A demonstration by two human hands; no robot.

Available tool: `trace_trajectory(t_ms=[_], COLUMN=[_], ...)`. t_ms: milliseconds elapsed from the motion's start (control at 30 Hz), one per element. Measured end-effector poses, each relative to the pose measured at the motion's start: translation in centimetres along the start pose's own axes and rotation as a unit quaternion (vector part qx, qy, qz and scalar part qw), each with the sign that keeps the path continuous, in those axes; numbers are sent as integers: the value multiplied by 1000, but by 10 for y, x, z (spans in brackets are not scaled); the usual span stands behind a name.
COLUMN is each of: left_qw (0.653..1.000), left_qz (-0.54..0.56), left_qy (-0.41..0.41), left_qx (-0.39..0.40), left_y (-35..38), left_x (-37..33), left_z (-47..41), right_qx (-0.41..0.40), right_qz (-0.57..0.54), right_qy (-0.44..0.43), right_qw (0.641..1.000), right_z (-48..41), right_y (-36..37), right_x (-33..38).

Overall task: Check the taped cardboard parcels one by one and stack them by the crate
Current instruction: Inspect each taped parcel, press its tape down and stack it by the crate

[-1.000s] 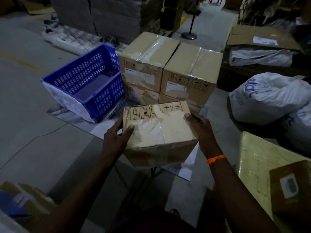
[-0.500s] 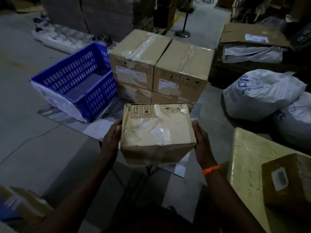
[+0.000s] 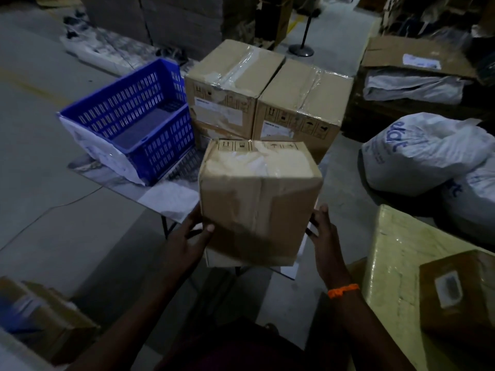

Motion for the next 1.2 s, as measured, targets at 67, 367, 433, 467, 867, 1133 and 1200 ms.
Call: trace_trajectory(t_ms=[67, 367, 433, 467, 867, 1133, 1200], left_qw=[999, 1000, 999, 998, 983, 972, 966], left_qz=[-3, 16, -3, -13, -54, -9, -43], left_qy=[35, 5, -13, -21, -61, -70, -75], left_qx=[-33, 20, 42, 52, 165, 224, 242], left_y=[-12, 4, 10, 12, 33, 43, 46], left_x=[-6, 14, 26, 34, 72, 86, 99], left_z=[-10, -42, -47, -51, -58, 12, 24], right_qx=[19, 40, 42, 46, 58, 0, -15], right_qz=[53, 128, 142, 138, 125, 104, 80], right_qy=[-31, 2, 16, 19, 82, 140, 157], right_qw=[998, 991, 989, 989, 987, 985, 984], right_z=[-6, -28, -31, -33, -12, 61, 74], right_y=[-2, 9, 11, 12, -6, -23, -23], right_x=[17, 3, -4, -8, -67, -107, -119])
Point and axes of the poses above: each hand's wrist, its own z-axis away from the middle knuckle, its own y-axis out of the palm, x = y × z, the point moved 9 cm from there along -z, towards the middle knuckle, and after that the axes turned 14 degrees about x, right-handed, at the moved point
